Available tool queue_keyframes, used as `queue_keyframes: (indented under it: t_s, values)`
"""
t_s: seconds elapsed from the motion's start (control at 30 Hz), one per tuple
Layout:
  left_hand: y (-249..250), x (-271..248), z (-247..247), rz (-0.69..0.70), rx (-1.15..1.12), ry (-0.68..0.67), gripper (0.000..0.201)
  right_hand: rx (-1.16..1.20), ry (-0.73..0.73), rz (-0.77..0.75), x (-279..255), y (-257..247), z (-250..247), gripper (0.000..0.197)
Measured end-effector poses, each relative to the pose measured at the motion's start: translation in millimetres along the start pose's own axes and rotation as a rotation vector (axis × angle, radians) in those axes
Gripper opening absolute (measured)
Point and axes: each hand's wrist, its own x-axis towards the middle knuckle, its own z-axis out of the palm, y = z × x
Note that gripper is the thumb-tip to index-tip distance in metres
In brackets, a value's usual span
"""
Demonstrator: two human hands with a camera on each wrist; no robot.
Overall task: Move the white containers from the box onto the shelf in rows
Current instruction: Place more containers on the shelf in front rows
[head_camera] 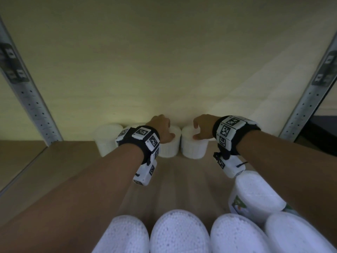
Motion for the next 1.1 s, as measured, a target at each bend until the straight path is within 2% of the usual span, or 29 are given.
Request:
queue_keyframes:
  t_s: [0.23, 0.47, 0.63, 0.87, 1.1]
  values:
    - [-1, -2, 3, -0.005, -0.021, 0.020, 0.050, 0.025, -0.001, -0.019, 0, 3, 0, 0.052]
    - [-1, -4, 3, -0.018, -0.027, 0.016, 0.050, 0.066, -0.061, -0.049, -2, 5, -6, 0.051]
    - [-1, -4, 2, -0.024, -0.034, 0.009, 0.050, 0.142, 0.006, -0.007, -1, 2, -10, 0.042]
    - [1, -5, 1, -0.017, -0.017, -0.013, 0.052, 0.037, -0.042, 0.074, 1, -1, 1, 0.063]
    - [1, -5, 1, -0.020, -0.024, -0.007, 0.051, 0.023, -0.067, 0.058, 0, -3, -3, 0.060]
